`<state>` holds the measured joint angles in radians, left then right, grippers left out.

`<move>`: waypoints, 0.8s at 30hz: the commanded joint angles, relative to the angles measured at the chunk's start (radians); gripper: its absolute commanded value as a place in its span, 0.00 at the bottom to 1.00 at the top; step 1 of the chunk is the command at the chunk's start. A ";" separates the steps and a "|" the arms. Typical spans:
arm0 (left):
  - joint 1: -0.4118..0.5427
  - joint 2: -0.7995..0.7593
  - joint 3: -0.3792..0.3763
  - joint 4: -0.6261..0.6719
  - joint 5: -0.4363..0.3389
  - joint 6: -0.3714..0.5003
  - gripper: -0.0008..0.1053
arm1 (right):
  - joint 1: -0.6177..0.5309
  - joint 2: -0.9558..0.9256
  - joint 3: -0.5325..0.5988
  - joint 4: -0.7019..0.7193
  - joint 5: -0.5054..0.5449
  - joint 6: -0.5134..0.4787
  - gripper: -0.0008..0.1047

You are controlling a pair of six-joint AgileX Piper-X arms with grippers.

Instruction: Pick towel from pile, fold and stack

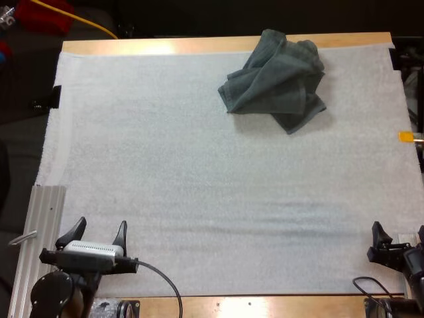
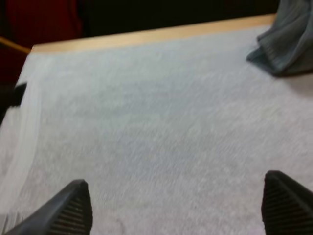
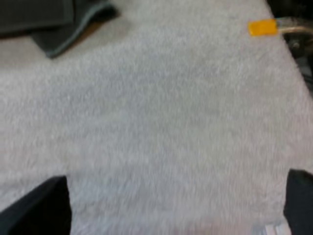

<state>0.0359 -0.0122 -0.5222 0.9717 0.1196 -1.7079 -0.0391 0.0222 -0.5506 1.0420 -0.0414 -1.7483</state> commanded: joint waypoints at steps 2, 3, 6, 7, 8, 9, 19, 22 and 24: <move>-0.001 -0.083 -0.032 0.001 0.030 0.000 0.65 | -0.004 0.035 -0.036 0.001 -0.022 0.001 0.81; -0.001 -0.064 -0.045 0.003 0.040 0.000 0.65 | -0.004 0.059 -0.054 0.001 -0.033 0.001 0.81; -0.001 -0.014 -0.074 0.003 0.064 0.000 0.65 | -0.004 0.112 -0.100 0.001 -0.069 0.001 0.81; -0.001 -0.003 -0.084 0.003 0.068 0.000 0.65 | -0.004 0.129 -0.111 0.001 -0.075 0.001 0.81; -0.001 0.015 -0.094 0.003 0.079 0.001 0.65 | -0.004 0.148 -0.127 -0.001 -0.081 0.001 0.81; -0.001 0.037 -0.107 0.003 0.102 0.004 0.65 | -0.004 0.171 -0.147 -0.006 -0.097 0.001 0.81; -0.001 0.165 -0.200 0.003 0.248 0.017 0.65 | -0.004 0.361 -0.329 -0.024 -0.197 0.003 0.81; -0.007 0.183 -0.231 0.003 0.279 0.039 0.65 | -0.004 0.419 -0.385 -0.040 -0.233 0.003 0.81; -0.023 0.194 -0.251 0.003 0.279 0.054 0.65 | -0.004 0.457 -0.421 -0.047 -0.262 0.008 0.81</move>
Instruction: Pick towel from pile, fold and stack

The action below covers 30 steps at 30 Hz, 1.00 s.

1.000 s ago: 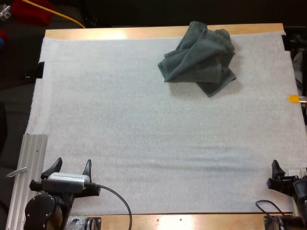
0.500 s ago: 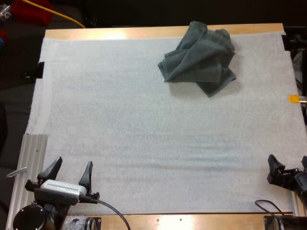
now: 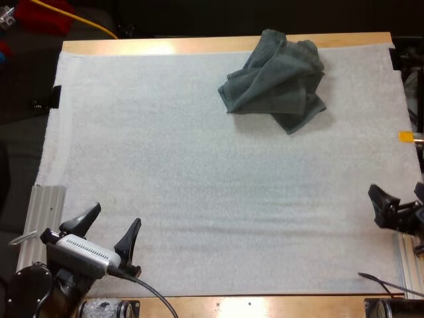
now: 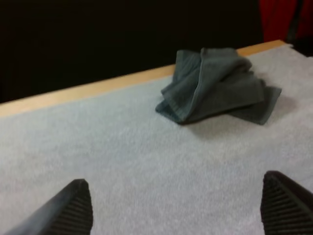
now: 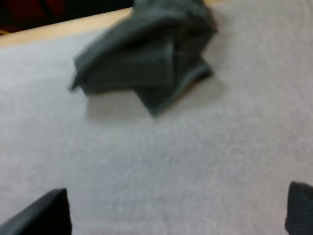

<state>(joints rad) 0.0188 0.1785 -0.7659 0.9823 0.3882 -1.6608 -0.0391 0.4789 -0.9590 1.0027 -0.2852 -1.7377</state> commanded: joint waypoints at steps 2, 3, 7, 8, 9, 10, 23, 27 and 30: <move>-0.023 0.010 -0.021 -0.008 0.010 0.011 0.65 | -0.001 0.031 -0.032 -0.025 -0.049 0.014 0.81; -0.037 0.016 -0.027 -0.008 0.010 0.011 0.65 | -0.001 0.051 -0.044 -0.041 -0.075 0.029 0.81; -0.075 0.035 -0.041 -0.008 0.010 0.011 0.65 | -0.001 0.109 -0.069 -0.077 -0.124 0.076 0.81; -0.085 0.043 -0.044 -0.008 0.010 0.011 0.65 | -0.001 0.128 -0.074 -0.089 -0.138 0.087 0.81; -0.093 0.049 -0.046 -0.005 0.010 0.011 0.65 | -0.001 0.145 -0.078 -0.104 -0.153 0.099 0.81; -0.097 0.055 -0.047 -0.005 0.012 0.011 0.65 | -0.001 0.154 -0.080 -0.112 -0.163 0.110 0.81; -0.101 0.105 -0.059 0.004 0.012 0.012 0.65 | 0.088 0.336 -0.144 -0.247 -0.135 0.215 0.81; -0.101 0.105 -0.059 0.004 0.012 0.012 0.65 | 0.170 0.391 -0.144 -0.310 -0.073 0.276 0.81; -0.101 0.105 -0.059 0.007 0.012 0.012 0.65 | 0.237 0.437 -0.144 -0.355 -0.016 0.329 0.81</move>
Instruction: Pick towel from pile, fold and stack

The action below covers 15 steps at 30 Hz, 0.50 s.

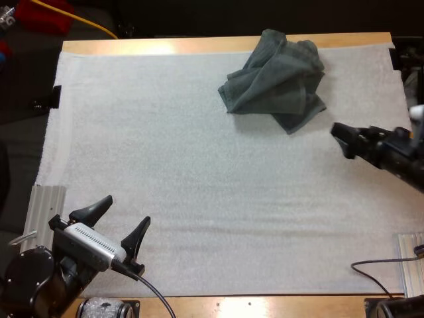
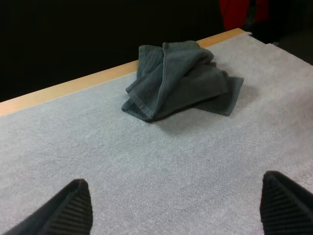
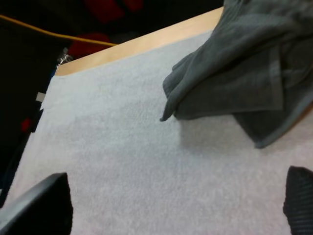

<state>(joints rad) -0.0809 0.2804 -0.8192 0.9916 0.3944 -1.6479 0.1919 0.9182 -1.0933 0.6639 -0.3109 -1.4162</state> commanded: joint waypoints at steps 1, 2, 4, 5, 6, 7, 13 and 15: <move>-0.002 0.003 -0.006 -0.001 0.006 -0.001 0.65 | 0.016 0.008 -0.010 -0.026 0.021 0.011 0.81; -0.002 0.003 -0.006 -0.001 0.006 -0.001 0.65 | 0.042 0.029 -0.010 -0.043 0.044 0.028 0.81; -0.003 0.003 -0.006 -0.001 0.006 -0.001 0.65 | 0.082 0.063 -0.010 -0.068 0.070 0.056 0.81; -0.003 0.003 -0.006 -0.001 0.006 -0.001 0.65 | 0.105 0.086 -0.013 -0.080 0.092 0.069 0.81; -0.003 0.003 -0.006 -0.001 0.006 -0.001 0.65 | 0.123 0.104 -0.013 -0.090 0.110 0.081 0.81; -0.003 0.003 -0.006 -0.001 0.006 -0.001 0.65 | 0.138 0.115 -0.018 -0.093 0.127 0.092 0.81; -0.003 0.003 -0.006 0.014 0.006 -0.001 0.65 | 0.199 0.236 -0.075 -0.125 0.196 0.166 0.81; -0.003 0.003 -0.006 0.029 0.006 -0.001 0.65 | 0.208 0.284 -0.110 -0.130 0.207 0.187 0.81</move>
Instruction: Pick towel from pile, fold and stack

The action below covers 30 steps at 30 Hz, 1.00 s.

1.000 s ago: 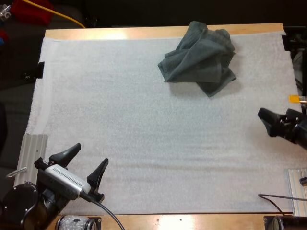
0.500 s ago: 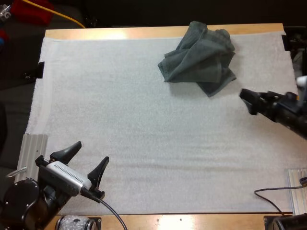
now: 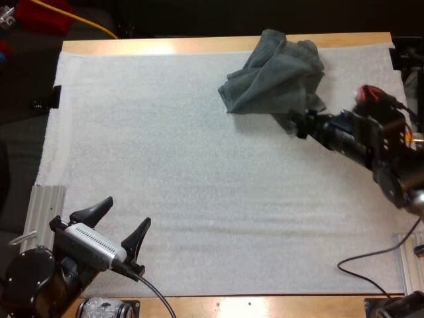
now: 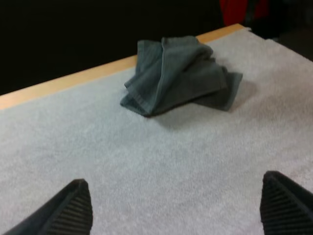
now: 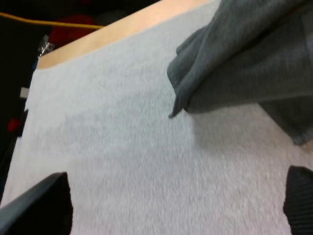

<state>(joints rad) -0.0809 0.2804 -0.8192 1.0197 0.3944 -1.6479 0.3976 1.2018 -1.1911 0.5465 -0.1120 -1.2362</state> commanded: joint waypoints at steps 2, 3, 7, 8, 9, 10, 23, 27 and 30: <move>-0.003 0.003 -0.006 0.009 0.006 -0.001 0.65 | 0.003 0.037 -0.043 -0.012 0.011 0.025 0.81; -0.003 0.003 -0.006 0.010 0.006 -0.001 0.65 | 0.003 0.064 -0.064 -0.012 0.011 0.039 0.81; -0.003 0.003 -0.006 0.010 0.006 -0.001 0.65 | 0.003 0.133 -0.119 -0.012 0.025 0.053 0.81; -0.003 0.003 -0.006 0.010 0.009 -0.001 0.65 | 0.003 0.155 -0.137 -0.012 0.032 0.054 0.81; -0.003 0.003 -0.006 0.010 0.014 -0.001 0.65 | 0.003 0.176 -0.152 -0.012 0.041 0.056 0.81; -0.003 0.003 -0.006 0.010 0.021 -0.001 0.65 | 0.003 0.187 -0.164 -0.012 0.051 0.057 0.81; -0.003 0.003 -0.006 0.010 0.036 -0.003 0.65 | 0.003 0.385 -0.235 -0.109 0.092 0.172 0.81; -0.003 0.003 -0.006 0.015 0.036 -0.003 0.65 | 0.001 0.445 -0.240 -0.166 0.087 0.223 0.81; -0.003 0.003 -0.006 0.015 0.036 -0.003 0.65 | 0.001 0.490 -0.240 -0.207 0.085 0.254 0.81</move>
<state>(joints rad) -0.0809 0.2804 -0.8192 1.0413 0.4243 -1.6479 0.3988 1.6907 -1.4199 0.3560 -0.0291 -0.9871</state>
